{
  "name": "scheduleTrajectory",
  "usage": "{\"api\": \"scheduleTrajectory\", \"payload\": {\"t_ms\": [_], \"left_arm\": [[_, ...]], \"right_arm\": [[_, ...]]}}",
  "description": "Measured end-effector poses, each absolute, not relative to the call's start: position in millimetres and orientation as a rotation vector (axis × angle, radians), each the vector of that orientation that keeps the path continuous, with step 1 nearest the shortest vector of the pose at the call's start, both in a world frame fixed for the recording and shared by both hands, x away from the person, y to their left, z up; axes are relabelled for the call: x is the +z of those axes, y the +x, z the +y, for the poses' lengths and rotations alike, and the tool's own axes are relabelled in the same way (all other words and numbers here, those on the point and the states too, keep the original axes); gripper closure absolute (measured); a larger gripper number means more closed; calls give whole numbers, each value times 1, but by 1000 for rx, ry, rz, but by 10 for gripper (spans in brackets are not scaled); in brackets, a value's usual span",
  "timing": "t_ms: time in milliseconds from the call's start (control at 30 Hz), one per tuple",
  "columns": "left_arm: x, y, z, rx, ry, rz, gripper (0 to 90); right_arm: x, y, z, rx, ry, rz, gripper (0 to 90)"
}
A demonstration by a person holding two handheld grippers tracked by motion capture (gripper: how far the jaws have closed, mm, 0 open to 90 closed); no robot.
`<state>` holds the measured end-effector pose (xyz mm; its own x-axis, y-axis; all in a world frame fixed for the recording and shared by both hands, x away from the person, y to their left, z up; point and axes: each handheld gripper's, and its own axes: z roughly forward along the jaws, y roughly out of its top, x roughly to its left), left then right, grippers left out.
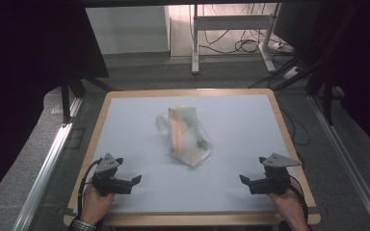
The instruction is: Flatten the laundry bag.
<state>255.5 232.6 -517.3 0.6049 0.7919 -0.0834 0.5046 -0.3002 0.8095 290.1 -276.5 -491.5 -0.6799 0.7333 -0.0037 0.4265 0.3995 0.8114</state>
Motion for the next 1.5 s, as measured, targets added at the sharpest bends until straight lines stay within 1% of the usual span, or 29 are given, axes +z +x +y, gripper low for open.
{"api": "scheduleTrajectory", "payload": {"t_ms": [200, 367, 467, 767, 867, 1000, 1233, 1433, 1500], "left_arm": [[-519, 257, 229, 404, 2013, 1013, 29], [-519, 256, 226, 424, 2033, 978, 33], [-517, 256, 223, 413, 2037, 962, 33], [-517, 258, 217, 408, 2064, 1004, 21], [-516, 258, 217, 424, 2066, 1009, 13], [-516, 258, 215, 446, 2083, 1001, 8], [-515, 258, 215, 441, 2079, 996, 11], [-512, 258, 214, 449, 2083, 987, 36], [-511, 258, 213, 459, 2085, 981, 42]], "right_arm": [[-491, 291, -273, 1174, 992, 2316, 0], [-491, 292, -269, 1163, 985, 2331, 0], [-491, 294, -267, 1169, 974, 2333, 0], [-489, 298, -258, 1166, 998, 2359, 2], [-490, 300, -255, 1167, 1007, 2358, 2], [-492, 303, -250, 1154, 1016, 2376, 0], [-491, 308, -242, 1175, 1037, 2382, 0], [-492, 314, -239, 1156, 1060, 2401, 23], [-492, 317, -238, 1158, 1057, 2415, 56]]}}
